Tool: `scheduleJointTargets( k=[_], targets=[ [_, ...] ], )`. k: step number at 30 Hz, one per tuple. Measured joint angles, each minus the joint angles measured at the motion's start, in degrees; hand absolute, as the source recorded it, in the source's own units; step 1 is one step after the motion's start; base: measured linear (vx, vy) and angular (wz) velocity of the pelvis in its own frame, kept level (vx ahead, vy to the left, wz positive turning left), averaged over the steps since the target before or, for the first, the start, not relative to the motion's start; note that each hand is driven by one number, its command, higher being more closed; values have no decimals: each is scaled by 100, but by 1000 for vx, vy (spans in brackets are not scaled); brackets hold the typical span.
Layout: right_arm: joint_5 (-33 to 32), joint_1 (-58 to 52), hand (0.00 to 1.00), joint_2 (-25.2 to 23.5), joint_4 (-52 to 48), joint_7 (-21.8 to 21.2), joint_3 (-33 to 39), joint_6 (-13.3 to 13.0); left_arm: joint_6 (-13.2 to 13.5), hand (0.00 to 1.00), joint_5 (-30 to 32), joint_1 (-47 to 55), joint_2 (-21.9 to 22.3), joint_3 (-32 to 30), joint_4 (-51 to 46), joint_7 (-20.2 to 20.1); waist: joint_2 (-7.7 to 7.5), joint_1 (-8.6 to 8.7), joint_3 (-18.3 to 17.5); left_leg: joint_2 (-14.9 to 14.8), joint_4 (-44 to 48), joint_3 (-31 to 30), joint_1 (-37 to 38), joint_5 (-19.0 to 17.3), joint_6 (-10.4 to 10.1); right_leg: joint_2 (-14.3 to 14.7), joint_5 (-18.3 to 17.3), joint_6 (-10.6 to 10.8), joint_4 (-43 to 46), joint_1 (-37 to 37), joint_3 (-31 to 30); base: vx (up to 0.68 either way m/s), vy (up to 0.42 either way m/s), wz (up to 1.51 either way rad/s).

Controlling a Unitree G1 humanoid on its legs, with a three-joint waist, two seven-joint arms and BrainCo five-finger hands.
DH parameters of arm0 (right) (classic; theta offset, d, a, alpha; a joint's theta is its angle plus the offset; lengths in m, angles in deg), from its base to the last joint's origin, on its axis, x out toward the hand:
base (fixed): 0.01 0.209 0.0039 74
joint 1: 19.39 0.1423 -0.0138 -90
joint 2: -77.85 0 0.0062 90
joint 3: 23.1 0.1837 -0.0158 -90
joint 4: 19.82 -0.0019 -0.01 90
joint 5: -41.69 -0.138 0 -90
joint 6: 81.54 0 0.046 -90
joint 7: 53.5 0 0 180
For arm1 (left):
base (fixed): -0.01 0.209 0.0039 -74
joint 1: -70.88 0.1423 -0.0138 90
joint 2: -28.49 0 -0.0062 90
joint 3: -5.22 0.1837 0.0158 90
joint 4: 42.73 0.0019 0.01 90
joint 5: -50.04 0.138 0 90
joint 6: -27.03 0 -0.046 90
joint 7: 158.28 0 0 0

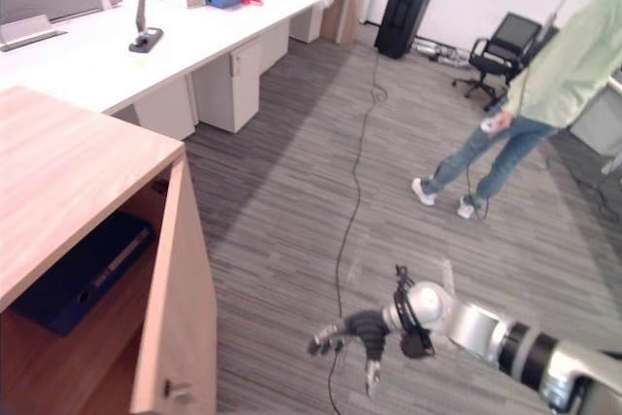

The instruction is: Walk over to the cabinet, pick up the folder, carry it to the office cabinet, place the folder inside the office cabinet, then close the office cabinet door

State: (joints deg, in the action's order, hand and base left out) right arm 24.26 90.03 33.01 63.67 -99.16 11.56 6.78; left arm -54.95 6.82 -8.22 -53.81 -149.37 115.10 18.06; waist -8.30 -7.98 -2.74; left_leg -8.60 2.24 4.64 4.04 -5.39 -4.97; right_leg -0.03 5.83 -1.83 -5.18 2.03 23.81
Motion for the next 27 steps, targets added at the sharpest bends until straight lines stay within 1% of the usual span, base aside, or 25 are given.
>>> scheduleJointTargets(
  k=[1,2,4,5,6,7,8,9,11,12,13,14,15,16,17,18,19,20,21,22,23,24,25,26,27],
  targets=[
    [4,-182,0,135,-55,-56,181,2,-24,0,-33,-2,36,-188,31,-25,9,-48,15,5,-2,-113,-5,5,1,-16,15,9,4,-39,109,-3,-6,28],
    [20,-275,0,213,-50,-86,223,5,-29,0,-42,-1,37,-264,35,-33,12,-72,19,4,3,-204,1,11,-4,-18,21,17,4,-94,182,5,-3,64],
    [85,-482,0,407,-40,-143,237,23,-32,0,-144,-1,17,-327,35,-56,11,-167,31,18,23,-553,2,48,-28,-36,-23,25,4,-294,528,13,-5,91],
    [117,-579,0,425,-2,-140,255,27,-34,0,-187,8,13,-329,38,-59,5,-228,50,20,31,-804,1,68,-23,-48,-90,36,3,-429,771,-7,-2,114],
    [276,-623,0,416,7,-131,255,23,-41,0,-190,31,30,-312,49,-59,1,-331,68,29,34,-1046,-3,83,-12,-63,-152,65,2,-558,1013,-18,0,111],
    [338,-626,0,405,24,-127,254,21,-49,0,-191,38,45,-305,52,-59,-1,-397,80,33,35,-1144,-7,89,-8,-67,-177,68,1,-607,1109,-50,-4,124],
    [443,-612,0,264,286,-62,256,-17,-75,0,-192,74,94,-136,49,-56,-9,-592,179,54,56,-1494,-30,109,22,-80,-258,106,1,-786,1451,-35,-5,89],
    [491,-610,0,222,349,-44,255,-20,-76,0,-193,78,101,-98,49,-54,-14,-606,192,62,63,-1557,-45,114,29,-85,-275,98,1,-808,1528,-52,-6,119],
    [834,-502,0,-323,1114,198,245,-32,-90,0,-167,76,206,204,49,-37,-30,-758,329,137,141,-2032,-244,163,103,-118,-345,113,2,-905,2009,-49,9,103],
    [945,-446,0,-517,1354,301,242,-36,-91,0,-155,64,237,295,49,-22,-26,-803,364,138,158,-2065,-303,177,127,-124,-360,110,2,-906,2106,-51,24,89],
    [1048,-334,0,-912,1864,474,248,-54,-93,0,-153,59,310,491,46,-8,-10,-870,469,123,233,-1970,-426,179,266,-142,-388,95,4,-910,2272,-37,18,60],
    [1104,-301,0,-1118,2130,562,249,-68,-93,0,-154,62,348,578,46,8,6,-911,528,96,264,-1797,-490,166,443,-164,-402,79,11,-908,2341,-36,20,66],
    [1250,-289,0,-1610,2763,755,282,-80,-90,0,-154,74,431,786,47,65,40,-1004,626,-19,351,-1186,-624,86,863,-227,-406,80,25,-893,2470,-50,20,63],
    [1558,-333,0,-2266,3643,1033,423,-93,-90,0,-158,69,530,1020,47,121,102,-1048,731,-134,447,-566,-730,-19,1058,-305,-408,83,11,-892,2632,-51,29,66],
    [1698,-344,0,-2624,4161,1166,529,-88,-88,0,-159,63,590,1135,48,149,150,-1045,775,-180,590,-310,-820,-45,1053,-355,-412,87,10,-884,2722,-40,52,81],
    [1970,-389,0,-3394,5289,1544,983,-79,-91,0,-161,17,726,1343,51,199,219,-1015,877,-172,1160,114,-1076,-114,929,-491,-424,113,35,-844,2938,-5,77,71],
    [2167,-429,0,-3953,6066,1831,1449,-70,-91,0,-163,14,822,1443,51,219,303,-1018,923,-124,1494,459,-1222,-154,911,-584,-419,156,77,-800,3054,47,154,73],
    [2316,-487,0,-4473,6751,2171,2078,-69,-90,0,-153,38,911,1499,50,247,388,-1003,925,-88,1600,840,-1280,-175,928,-644,-422,214,136,-780,3145,121,225,63],
    [2362,-587,0,-5007,7441,2631,3092,-68,-85,0,-119,96,1037,1565,40,318,624,-947,845,-64,1201,1266,-1162,12,854,-650,-447,285,270,-739,3295,194,296,81],
    [2303,-677,0,-5453,7875,3131,4082,-45,-93,0,61,77,1090,1671,28,404,666,-886,839,61,644,1176,-964,382,412,-779,-423,307,408,-722,3466,192,256,77],
    [2210,-728,0,-5605,7983,3300,4584,-17,-105,0,158,66,1096,1753,-28,434,687,-877,854,142,428,1100,-879,489,312,-825,-362,372,438,-739,3544,206,233,75],
    [1845,-830,0,-5783,8097,3634,5299,7,-145,0,356,37,1160,1904,-120,459,682,-871,862,262,208,986,-824,577,327,-928,-348,398,501,-752,3645,207,205,52],
    [1674,-910,0,-5818,8105,3800,5595,39,-187,0,477,4,1214,2001,-164,463,687,-864,863,352,129,883,-782,596,345,-1008,-361,431,556,-794,3730,236,230,80],
    [1573,-1078,0,-5796,8092,4054,5973,50,-268,0,602,-35,1249,2284,-252,457,715,-774,849,518,14,662,-697,625,387,-1150,-380,505,615,-957,3957,230,215,80],
    [1587,-1215,0,-5765,8087,4140,6111,55,-291,0,673,24,1243,2395,-409,451,728,-705,835,616,-40,503,-647,635,402,-1265,-431,589,742,-1055,4088,194,177,89]
  ],
)
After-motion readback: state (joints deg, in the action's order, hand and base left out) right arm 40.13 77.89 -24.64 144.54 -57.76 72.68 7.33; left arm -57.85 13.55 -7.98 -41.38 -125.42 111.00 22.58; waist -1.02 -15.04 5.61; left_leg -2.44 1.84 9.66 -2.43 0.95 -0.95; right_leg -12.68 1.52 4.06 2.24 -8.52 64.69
